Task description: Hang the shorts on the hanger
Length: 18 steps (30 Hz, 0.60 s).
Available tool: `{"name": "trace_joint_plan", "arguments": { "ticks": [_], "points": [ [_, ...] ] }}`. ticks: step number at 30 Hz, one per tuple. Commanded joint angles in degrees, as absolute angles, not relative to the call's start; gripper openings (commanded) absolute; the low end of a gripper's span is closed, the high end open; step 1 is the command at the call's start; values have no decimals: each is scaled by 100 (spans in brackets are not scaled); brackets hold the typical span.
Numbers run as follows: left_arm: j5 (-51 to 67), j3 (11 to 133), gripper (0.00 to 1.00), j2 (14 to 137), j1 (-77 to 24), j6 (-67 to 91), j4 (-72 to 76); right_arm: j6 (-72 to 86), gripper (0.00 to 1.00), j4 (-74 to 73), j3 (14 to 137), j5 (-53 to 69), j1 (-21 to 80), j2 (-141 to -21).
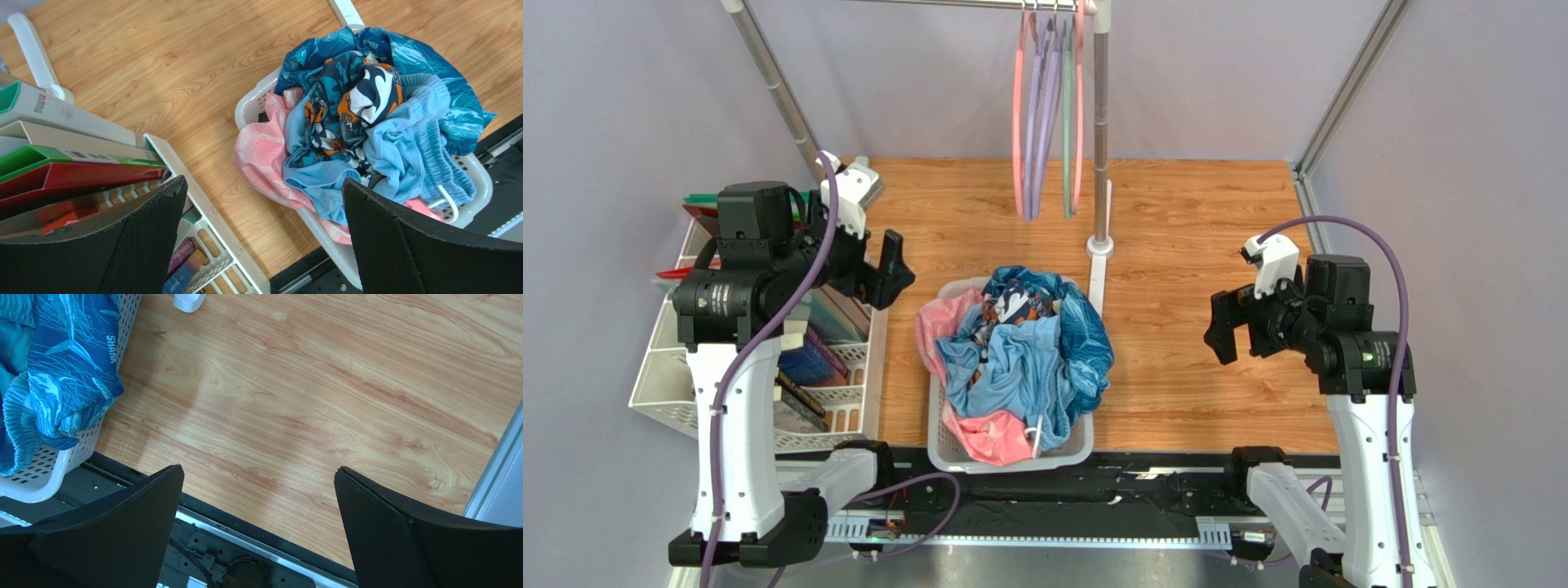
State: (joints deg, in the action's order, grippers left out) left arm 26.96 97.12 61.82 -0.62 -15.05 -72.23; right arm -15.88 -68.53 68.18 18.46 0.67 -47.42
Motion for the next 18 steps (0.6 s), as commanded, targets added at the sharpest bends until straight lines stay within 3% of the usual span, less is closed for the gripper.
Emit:
{"name": "trace_joint_plan", "arguments": {
  "ticks": [1, 10, 18],
  "points": [
    [2611, 9844, 99, 6152, -35, -2055, -7198, -1582, 100, -6618, 6829, 2065, 44, -4790],
    [2804, 9985, 98, 6354, -324, -2627, -7348, -1450, 100, -6390, 6671, 2293, 44, -4878],
    [2030, 8746, 95, 6354, -3088, -3418, -6856, -1196, 100, -6153, 6232, 2391, 44, -4983]
  ]
}}
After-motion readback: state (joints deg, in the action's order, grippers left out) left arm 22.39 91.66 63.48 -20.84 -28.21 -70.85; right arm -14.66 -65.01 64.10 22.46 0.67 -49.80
